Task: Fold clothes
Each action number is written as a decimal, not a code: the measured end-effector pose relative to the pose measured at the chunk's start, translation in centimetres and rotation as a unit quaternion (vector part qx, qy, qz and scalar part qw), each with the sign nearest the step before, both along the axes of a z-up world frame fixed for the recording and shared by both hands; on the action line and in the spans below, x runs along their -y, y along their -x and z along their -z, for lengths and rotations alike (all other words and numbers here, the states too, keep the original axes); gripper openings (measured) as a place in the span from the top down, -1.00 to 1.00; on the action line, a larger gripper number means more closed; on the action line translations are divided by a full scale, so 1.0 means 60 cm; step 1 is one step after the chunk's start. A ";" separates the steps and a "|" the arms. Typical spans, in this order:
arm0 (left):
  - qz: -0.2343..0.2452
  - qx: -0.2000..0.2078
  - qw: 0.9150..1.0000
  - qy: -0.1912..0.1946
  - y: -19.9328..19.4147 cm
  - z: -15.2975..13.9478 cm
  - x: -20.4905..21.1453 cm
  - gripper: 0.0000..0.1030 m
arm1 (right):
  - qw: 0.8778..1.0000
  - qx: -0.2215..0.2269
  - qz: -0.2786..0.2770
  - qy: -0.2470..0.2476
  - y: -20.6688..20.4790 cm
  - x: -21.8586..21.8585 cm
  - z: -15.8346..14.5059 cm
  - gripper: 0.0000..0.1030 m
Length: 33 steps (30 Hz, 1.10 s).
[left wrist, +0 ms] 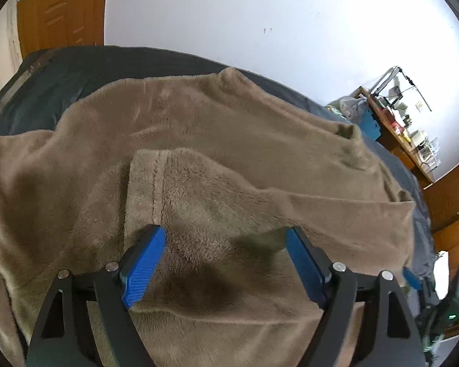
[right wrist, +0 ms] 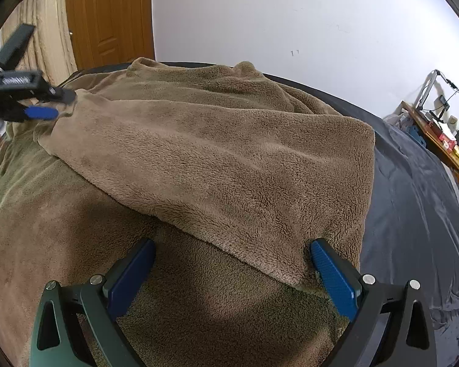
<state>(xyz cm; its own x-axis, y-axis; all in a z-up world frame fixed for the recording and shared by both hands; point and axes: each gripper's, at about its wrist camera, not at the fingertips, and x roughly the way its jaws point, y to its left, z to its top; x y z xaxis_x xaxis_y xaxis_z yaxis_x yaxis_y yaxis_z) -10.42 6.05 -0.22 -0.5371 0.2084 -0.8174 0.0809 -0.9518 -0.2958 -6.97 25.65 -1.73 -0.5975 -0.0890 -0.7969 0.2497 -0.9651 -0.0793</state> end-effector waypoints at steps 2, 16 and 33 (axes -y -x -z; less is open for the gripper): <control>0.014 -0.023 1.000 0.014 -0.010 0.002 -0.006 -0.68 | 1.000 0.002 0.000 0.006 0.000 -0.004 0.000 -0.99; 0.041 -0.072 0.997 -0.004 -0.025 0.005 -0.001 -0.77 | 1.000 -0.011 0.012 -0.004 0.054 -0.012 -0.099 -0.99; 0.035 -0.086 0.994 0.066 -0.018 0.000 -0.027 -0.78 | 0.983 0.041 0.176 0.024 0.207 -0.144 -0.015 -0.99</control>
